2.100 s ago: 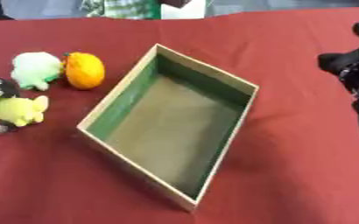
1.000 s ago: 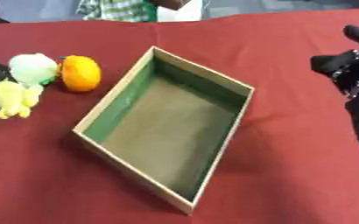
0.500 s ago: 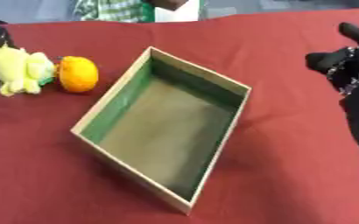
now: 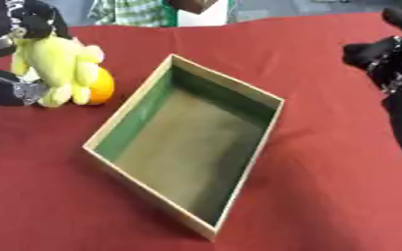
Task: Pick up objects on the table and place them in the box.
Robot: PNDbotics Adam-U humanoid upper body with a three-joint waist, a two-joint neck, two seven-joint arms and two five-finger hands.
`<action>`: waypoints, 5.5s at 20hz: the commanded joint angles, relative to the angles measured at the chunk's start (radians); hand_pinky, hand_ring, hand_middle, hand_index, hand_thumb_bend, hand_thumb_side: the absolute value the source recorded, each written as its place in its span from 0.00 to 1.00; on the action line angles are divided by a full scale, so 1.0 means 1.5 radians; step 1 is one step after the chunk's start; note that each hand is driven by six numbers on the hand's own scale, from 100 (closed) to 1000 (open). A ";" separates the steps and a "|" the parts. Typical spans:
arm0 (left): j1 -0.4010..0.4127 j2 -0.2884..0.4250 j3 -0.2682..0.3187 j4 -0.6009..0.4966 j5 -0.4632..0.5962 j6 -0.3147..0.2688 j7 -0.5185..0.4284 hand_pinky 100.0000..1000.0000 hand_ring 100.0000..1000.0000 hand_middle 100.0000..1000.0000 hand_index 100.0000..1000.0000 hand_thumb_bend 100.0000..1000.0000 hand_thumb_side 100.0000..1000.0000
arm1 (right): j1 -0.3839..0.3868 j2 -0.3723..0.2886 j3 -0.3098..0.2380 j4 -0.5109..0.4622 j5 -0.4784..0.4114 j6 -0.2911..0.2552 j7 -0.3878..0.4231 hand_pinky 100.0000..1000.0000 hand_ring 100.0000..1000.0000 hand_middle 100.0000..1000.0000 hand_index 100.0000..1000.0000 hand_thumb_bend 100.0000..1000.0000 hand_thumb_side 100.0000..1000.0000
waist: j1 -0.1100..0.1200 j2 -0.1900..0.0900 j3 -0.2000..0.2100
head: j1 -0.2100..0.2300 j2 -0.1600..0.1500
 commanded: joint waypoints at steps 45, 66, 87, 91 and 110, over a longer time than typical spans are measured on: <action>-0.074 -0.276 -0.125 0.292 -0.395 -0.078 -0.019 0.79 0.89 0.94 1.00 0.46 1.00 | -0.067 -0.033 0.034 -0.010 -0.043 -0.016 0.021 0.81 0.77 0.54 0.89 0.00 0.67 | -0.001 -0.025 -0.009 | 0.029 0.002; -0.039 -0.139 0.081 0.087 -0.150 0.150 0.100 0.72 0.85 0.89 0.99 0.06 0.81 | -0.060 -0.034 0.020 -0.010 -0.042 -0.020 0.001 0.81 0.77 0.53 0.89 0.00 0.67 | -0.004 -0.023 0.009 | 0.033 -0.015; -0.059 0.041 0.116 0.365 -0.113 0.142 0.035 0.77 0.90 0.98 1.00 0.25 0.76 | -0.048 -0.039 0.019 -0.010 -0.023 -0.025 0.011 0.82 0.77 0.53 0.90 0.00 0.66 | -0.005 -0.008 -0.006 | 0.030 -0.023; -0.074 0.042 0.111 0.436 -0.124 0.125 0.004 0.79 0.91 0.99 1.00 0.30 0.75 | -0.045 -0.038 0.020 -0.010 -0.021 -0.024 0.012 0.82 0.77 0.53 0.90 0.00 0.66 | -0.005 -0.007 -0.011 | 0.030 -0.022; -0.120 0.014 0.110 0.657 -0.228 0.083 -0.040 0.80 0.91 0.99 1.00 0.52 0.81 | -0.041 -0.029 0.021 -0.010 -0.013 -0.017 0.023 0.83 0.78 0.52 0.90 0.00 0.65 | -0.001 0.005 -0.032 | 0.031 -0.024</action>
